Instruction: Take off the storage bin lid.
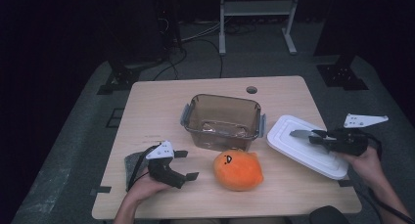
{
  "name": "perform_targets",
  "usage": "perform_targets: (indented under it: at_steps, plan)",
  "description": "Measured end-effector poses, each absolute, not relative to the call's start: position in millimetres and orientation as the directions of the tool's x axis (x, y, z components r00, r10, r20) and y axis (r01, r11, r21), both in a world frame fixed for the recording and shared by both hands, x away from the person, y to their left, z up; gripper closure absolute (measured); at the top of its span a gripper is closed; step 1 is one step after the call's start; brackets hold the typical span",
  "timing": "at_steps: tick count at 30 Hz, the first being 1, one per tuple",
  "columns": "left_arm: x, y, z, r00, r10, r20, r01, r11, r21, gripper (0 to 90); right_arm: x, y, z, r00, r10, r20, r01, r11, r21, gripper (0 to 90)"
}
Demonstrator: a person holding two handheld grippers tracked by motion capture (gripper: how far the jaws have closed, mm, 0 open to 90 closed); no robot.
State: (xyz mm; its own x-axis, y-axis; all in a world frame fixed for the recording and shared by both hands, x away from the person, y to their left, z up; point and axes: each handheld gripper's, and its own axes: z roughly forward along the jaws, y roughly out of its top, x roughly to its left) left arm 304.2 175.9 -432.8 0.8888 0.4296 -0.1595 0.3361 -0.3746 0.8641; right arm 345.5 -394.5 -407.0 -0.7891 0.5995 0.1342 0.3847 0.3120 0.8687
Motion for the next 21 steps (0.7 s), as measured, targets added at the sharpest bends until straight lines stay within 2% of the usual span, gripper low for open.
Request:
perform_targets:
  at_steps: [21]
  plan:
    - [304.0, 176.6, -432.1, 0.89, 0.428, -0.16, 0.335, -0.375, 0.864, 7.5, 344.1, -381.9, -449.8, -0.783, 0.592, 0.192, 0.441, 0.31, 0.842, 65.5]
